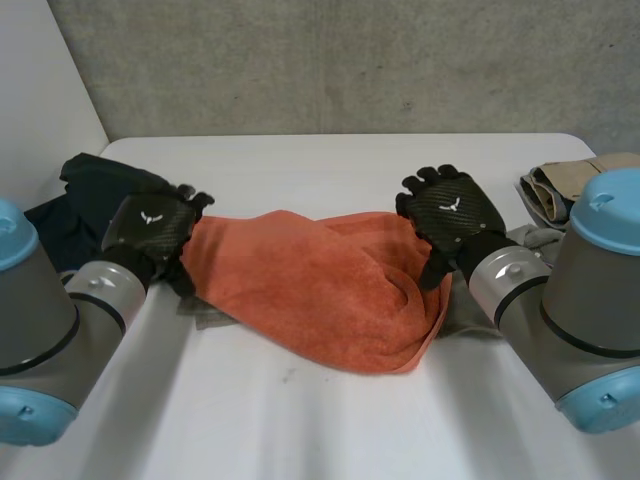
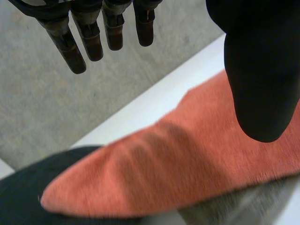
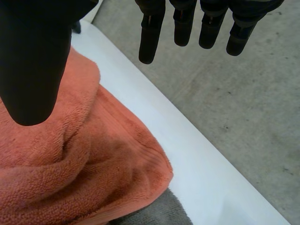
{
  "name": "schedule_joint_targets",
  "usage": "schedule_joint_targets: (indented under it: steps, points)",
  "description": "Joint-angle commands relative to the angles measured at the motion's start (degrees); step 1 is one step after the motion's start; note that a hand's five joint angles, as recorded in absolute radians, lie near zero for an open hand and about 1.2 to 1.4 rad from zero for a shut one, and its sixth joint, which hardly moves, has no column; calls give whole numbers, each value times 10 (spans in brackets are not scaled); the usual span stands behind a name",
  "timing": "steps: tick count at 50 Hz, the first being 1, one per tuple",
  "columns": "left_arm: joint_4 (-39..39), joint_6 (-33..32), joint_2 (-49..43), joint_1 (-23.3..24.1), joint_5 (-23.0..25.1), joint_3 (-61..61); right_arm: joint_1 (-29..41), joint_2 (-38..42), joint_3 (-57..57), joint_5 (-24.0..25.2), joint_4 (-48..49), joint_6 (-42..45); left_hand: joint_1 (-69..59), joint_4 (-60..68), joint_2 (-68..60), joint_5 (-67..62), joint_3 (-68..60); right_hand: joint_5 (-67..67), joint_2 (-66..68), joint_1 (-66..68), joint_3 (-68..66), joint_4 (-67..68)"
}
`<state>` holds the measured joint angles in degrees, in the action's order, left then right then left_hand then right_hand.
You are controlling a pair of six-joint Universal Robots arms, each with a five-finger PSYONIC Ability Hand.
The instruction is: Fold the laundry.
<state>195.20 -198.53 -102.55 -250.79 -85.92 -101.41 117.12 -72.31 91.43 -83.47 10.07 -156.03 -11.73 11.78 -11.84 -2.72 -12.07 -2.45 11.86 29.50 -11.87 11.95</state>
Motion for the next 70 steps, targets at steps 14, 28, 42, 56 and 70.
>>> schedule_joint_targets:
  steps: [14,28,42,56,70]
  points:
    - [-197,-41,-292,22,140,386,-14,12,19,-3,-6,8,17,-18,18,27,21,25,-19,-195,19,-19]
    - [-113,-29,-349,22,94,445,-37,29,38,-3,15,46,-683,682,-682,-673,-679,25,-19,-195,19,-19]
    - [77,0,-134,-116,-108,380,-23,19,27,-2,15,59,-683,682,-682,-673,-679,25,-19,-195,19,-19]
    - [16,-91,-237,-195,-116,426,0,30,24,-4,10,70,-650,649,-648,-640,-646,25,-19,-195,19,-19]
    - [-36,-83,-114,-107,22,222,-40,1,-8,15,-57,88,17,-18,18,27,21,25,-19,-195,19,-19]
